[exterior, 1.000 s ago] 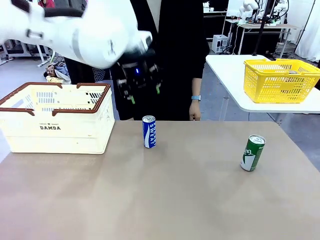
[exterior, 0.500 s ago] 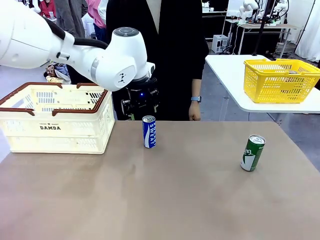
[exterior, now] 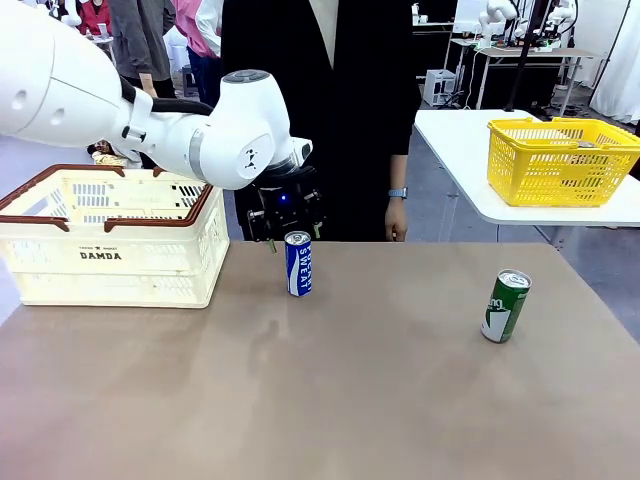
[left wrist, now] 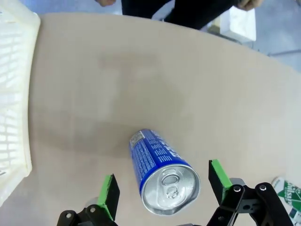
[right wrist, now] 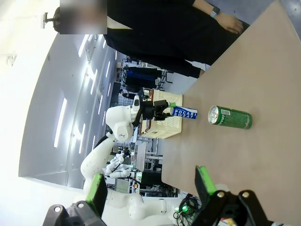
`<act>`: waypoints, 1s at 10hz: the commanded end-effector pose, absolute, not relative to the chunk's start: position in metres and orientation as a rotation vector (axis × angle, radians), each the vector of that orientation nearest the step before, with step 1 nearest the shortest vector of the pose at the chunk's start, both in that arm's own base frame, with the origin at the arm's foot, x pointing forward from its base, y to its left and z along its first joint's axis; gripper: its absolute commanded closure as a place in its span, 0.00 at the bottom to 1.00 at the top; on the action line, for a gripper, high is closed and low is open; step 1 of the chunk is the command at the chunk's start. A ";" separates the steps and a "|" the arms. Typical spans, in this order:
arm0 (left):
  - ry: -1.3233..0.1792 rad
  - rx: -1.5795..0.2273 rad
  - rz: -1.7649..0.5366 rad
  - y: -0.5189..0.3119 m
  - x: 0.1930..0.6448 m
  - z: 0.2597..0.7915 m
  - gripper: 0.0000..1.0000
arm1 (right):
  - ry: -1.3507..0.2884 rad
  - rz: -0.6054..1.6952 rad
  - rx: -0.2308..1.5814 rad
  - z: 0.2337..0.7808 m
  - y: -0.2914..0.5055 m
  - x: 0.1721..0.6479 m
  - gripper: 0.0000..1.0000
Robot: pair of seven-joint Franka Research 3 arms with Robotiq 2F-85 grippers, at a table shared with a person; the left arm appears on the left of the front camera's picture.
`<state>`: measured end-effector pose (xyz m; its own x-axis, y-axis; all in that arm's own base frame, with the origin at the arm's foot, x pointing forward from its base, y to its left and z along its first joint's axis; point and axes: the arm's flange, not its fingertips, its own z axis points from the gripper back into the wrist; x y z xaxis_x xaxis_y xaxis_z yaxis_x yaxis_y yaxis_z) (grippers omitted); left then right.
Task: Place the drinks into the Shopping basket.
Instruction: Pick up one drink and place it into the Shopping basket.
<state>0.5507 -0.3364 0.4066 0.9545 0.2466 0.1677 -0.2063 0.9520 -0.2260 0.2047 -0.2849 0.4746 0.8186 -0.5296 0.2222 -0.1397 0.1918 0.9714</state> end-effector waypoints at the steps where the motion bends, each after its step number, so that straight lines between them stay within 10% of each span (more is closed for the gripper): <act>1: -0.129 -0.207 0.179 -0.337 0.554 0.405 0.00 | -0.603 -0.278 1.372 0.477 -0.287 0.203 0.00; 9: -0.167 -0.176 0.149 -0.342 0.560 0.395 0.00 | -0.603 -0.278 1.372 0.477 -0.287 0.203 0.00; 10: -0.158 -0.164 0.150 -0.343 0.559 0.394 0.33 | -0.603 -0.278 1.372 0.477 -0.287 0.203 0.00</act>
